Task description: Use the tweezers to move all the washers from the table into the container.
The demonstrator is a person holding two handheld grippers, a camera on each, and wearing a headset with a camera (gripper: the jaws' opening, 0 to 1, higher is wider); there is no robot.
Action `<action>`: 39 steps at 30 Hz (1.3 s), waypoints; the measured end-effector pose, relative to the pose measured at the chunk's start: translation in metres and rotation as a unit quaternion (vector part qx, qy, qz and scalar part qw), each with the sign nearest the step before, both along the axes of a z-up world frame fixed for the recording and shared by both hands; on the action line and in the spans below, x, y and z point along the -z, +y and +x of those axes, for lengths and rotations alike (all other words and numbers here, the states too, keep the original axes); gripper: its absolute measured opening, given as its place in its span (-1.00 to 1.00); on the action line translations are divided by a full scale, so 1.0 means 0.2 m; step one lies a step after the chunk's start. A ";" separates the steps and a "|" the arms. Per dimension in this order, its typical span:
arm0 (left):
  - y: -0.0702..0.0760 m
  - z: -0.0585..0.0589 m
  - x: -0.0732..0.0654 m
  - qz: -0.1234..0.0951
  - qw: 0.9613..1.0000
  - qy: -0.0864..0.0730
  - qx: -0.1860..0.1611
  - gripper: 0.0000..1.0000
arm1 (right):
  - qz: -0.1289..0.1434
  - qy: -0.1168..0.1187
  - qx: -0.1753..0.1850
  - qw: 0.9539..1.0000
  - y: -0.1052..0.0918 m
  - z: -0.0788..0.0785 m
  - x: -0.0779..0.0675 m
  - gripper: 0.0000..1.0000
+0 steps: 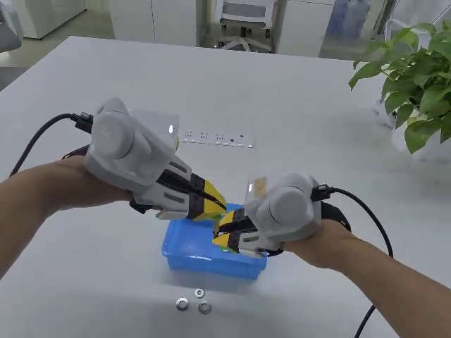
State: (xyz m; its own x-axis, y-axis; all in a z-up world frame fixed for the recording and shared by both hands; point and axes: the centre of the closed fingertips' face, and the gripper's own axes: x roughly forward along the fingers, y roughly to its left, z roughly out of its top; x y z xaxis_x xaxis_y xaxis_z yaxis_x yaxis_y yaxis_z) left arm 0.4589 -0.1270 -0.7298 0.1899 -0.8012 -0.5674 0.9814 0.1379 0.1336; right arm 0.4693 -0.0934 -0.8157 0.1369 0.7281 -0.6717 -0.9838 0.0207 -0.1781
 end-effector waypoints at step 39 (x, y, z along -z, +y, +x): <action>-0.01 -0.28 0.10 0.011 0.999 0.022 0.023 -0.90 | 0.012 0.027 0.006 1.000 -0.01 -0.29 0.10 -0.76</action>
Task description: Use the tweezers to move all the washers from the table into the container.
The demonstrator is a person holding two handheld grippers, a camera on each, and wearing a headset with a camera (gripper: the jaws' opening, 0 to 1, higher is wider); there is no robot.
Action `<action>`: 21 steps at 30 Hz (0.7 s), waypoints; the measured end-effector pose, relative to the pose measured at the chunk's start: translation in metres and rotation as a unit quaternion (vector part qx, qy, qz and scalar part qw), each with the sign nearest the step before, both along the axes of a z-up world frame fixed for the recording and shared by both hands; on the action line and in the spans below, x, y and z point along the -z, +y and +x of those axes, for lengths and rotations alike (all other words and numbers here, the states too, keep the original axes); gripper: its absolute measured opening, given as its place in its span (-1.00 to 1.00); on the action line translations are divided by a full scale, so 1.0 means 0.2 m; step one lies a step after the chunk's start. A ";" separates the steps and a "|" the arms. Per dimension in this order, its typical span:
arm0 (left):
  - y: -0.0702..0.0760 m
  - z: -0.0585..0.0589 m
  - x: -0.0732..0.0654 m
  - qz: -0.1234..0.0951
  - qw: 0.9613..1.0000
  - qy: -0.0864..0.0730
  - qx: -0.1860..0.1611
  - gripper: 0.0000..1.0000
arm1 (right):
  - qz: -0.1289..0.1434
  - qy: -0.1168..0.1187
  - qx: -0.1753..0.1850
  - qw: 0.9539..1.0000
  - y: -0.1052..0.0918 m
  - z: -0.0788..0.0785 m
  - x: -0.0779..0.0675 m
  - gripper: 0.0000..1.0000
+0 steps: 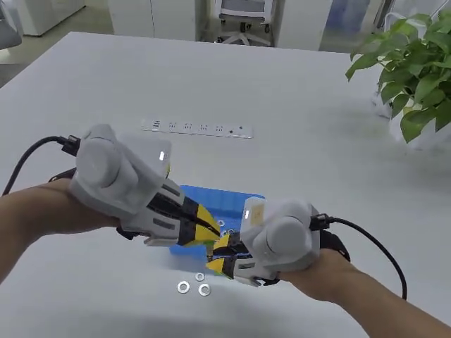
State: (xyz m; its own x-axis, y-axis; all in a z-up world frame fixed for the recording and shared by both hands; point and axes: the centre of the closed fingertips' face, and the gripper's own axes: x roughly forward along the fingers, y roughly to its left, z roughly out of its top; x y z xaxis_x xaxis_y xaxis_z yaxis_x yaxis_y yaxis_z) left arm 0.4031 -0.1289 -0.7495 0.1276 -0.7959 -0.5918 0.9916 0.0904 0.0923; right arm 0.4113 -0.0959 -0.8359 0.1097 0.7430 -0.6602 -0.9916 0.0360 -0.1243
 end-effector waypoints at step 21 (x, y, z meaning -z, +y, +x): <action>0.01 -0.09 0.11 -0.006 1.000 0.029 -0.002 -0.90 | -0.004 0.027 0.003 1.000 0.00 -0.10 0.13 -0.76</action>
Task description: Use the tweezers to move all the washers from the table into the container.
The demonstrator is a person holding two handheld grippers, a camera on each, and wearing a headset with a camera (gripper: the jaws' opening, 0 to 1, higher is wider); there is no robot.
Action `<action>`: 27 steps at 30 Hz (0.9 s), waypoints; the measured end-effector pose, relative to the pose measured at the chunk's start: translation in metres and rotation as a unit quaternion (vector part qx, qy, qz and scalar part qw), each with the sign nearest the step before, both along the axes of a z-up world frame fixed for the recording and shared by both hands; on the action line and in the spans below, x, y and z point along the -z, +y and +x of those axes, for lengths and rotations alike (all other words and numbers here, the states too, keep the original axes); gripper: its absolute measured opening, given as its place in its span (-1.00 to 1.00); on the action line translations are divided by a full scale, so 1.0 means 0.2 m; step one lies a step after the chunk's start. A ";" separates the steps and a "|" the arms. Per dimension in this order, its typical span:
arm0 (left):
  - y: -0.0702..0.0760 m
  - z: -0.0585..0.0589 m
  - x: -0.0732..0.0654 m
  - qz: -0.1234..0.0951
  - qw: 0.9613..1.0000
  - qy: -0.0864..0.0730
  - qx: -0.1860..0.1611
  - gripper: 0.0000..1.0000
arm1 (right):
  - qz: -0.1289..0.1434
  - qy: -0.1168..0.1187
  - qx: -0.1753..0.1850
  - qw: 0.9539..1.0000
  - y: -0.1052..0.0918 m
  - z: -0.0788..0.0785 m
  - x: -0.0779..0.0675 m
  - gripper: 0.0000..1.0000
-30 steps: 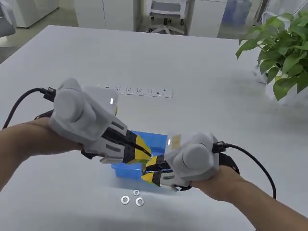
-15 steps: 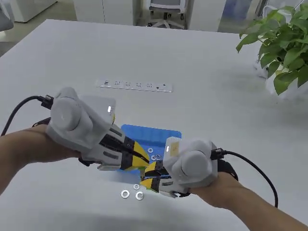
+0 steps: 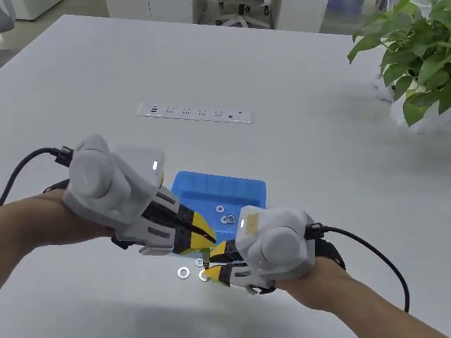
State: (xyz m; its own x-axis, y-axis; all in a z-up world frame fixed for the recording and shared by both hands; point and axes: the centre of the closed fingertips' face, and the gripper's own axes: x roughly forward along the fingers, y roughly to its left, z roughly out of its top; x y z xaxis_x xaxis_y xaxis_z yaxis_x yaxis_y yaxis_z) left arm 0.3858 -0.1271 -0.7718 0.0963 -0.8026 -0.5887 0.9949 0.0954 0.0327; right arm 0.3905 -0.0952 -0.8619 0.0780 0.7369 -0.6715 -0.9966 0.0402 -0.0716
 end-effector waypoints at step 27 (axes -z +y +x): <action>0.01 -0.01 0.07 -0.005 1.000 0.021 -0.012 -0.90 | -0.007 0.021 0.000 1.000 0.00 -0.02 0.09 -0.73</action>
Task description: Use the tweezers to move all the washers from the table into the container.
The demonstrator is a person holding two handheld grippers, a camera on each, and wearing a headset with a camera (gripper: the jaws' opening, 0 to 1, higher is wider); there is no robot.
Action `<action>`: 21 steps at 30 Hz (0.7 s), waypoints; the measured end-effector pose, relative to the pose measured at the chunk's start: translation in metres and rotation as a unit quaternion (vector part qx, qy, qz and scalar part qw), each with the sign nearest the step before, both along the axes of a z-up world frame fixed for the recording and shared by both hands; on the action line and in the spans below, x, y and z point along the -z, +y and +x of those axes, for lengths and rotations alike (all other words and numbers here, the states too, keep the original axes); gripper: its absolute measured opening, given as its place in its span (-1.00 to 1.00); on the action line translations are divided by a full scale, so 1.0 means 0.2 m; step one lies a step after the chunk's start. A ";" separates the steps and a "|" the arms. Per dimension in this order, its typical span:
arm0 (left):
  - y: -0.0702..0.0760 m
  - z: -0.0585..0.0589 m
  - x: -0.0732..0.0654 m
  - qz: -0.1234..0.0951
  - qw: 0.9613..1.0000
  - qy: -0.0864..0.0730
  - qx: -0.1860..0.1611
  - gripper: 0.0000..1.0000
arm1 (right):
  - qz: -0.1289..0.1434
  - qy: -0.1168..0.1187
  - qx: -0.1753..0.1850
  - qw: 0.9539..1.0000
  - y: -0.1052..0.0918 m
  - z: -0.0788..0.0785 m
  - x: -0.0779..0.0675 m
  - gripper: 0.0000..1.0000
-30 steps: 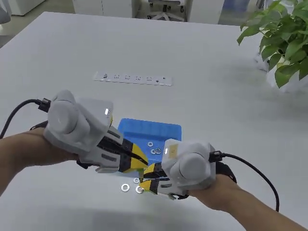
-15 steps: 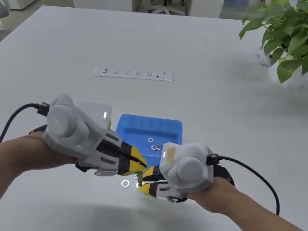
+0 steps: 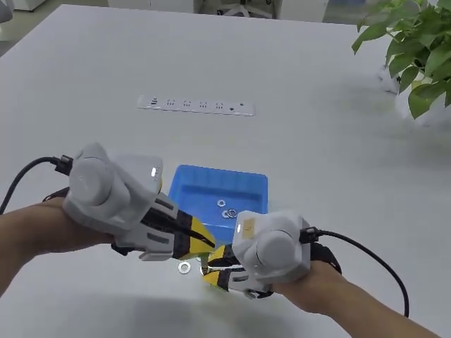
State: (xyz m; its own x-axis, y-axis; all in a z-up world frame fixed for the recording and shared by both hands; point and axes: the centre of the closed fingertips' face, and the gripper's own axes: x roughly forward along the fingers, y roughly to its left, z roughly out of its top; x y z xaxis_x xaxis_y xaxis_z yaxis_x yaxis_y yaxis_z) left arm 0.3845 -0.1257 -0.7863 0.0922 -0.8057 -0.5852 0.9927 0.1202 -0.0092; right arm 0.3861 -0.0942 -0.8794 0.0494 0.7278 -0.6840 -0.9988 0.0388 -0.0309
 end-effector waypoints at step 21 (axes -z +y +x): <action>0.00 0.01 0.01 0.001 1.000 0.000 0.001 -0.90 | 0.004 -0.008 -0.012 1.000 0.01 -0.01 0.00 -0.82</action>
